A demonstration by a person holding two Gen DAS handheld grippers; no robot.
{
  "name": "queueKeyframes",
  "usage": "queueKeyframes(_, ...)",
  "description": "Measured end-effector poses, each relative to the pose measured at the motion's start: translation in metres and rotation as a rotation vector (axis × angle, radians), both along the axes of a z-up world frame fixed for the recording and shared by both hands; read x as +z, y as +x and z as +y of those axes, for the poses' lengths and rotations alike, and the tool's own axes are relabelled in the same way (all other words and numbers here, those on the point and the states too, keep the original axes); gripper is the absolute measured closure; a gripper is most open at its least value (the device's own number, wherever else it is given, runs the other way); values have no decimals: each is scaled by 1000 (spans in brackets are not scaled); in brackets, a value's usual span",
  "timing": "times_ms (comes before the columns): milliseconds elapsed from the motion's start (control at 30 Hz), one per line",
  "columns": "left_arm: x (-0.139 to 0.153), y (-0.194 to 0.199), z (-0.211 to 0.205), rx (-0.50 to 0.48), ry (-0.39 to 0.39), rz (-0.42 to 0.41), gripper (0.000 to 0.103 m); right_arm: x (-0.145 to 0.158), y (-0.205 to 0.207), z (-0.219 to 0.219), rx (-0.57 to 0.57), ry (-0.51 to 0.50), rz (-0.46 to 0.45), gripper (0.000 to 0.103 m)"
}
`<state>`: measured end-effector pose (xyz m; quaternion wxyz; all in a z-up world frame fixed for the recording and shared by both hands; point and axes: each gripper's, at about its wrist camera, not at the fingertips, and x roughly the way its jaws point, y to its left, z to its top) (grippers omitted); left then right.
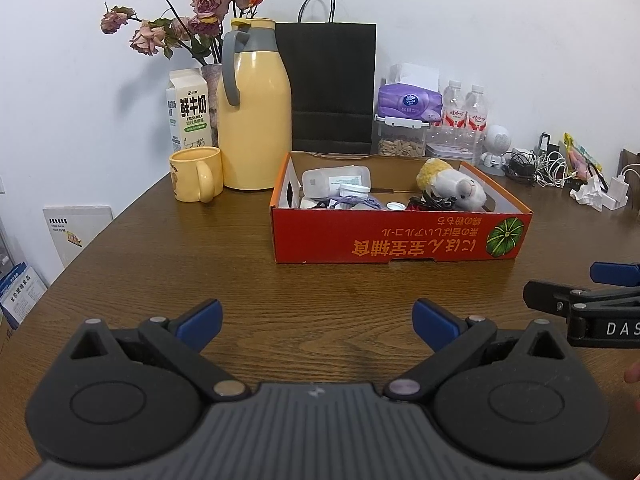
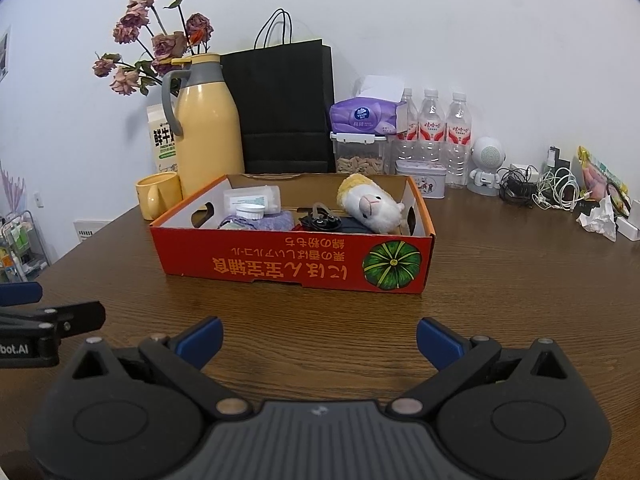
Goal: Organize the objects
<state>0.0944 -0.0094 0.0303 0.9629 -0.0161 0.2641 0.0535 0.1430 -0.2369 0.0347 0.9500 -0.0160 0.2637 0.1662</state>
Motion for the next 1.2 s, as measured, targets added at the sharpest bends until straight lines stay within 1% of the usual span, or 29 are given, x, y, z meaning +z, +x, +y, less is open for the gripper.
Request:
queueKeyframes(833,-2,0,0,1,-3,6,0,0,0,0,0,0,0,0)
queueKeyframes(1200,-1,1,-4,-20,-6,8,0,0,0,0,0,-1,0,0)
